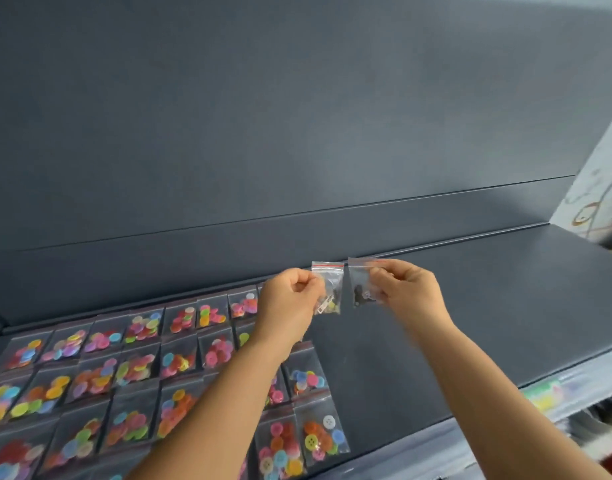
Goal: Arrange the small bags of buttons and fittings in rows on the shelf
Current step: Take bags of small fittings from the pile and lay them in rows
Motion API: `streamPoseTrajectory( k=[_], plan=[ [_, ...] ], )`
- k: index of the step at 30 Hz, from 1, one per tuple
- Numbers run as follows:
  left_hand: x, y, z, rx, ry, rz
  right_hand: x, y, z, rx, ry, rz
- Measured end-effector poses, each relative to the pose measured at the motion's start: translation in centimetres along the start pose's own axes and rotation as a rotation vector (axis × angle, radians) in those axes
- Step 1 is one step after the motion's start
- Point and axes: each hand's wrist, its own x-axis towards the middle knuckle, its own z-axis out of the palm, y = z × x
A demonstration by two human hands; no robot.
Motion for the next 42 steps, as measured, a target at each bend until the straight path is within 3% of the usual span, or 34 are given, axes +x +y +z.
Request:
streamPoseTrajectory(
  k=[10, 22, 27, 31, 35, 42],
  plan=[
    [5.0, -1.4, 6.6, 0.116, 0.009, -0.087, 6.9, 3.3, -2.8, -0.179, 0.058, 0.045],
    [8.9, -2.3, 12.2, 0.406, 0.205, -0.199, 14.4, 6.5, -3.6, -0.532, -0.179, -0.060],
    [8.1, -1.9, 12.2, 0.671, 0.241, -0.047, 14.7, 7.0, -4.7, -0.729, -0.265, -0.279],
    [7.3, -1.8, 11.8, 0.859, 0.039, 0.184, 14.1, 7.1, -6.2, -0.832, -0.367, -0.479],
    [7.3, -2.3, 11.9, 0.923, -0.078, 0.167, 13.9, 7.7, -6.4, -0.883, -0.483, -0.533],
    [8.2, -2.9, 13.4, 0.961, -0.010, 0.151, 14.6, 8.2, -4.8, -0.850, -0.466, -0.505]
  ],
)
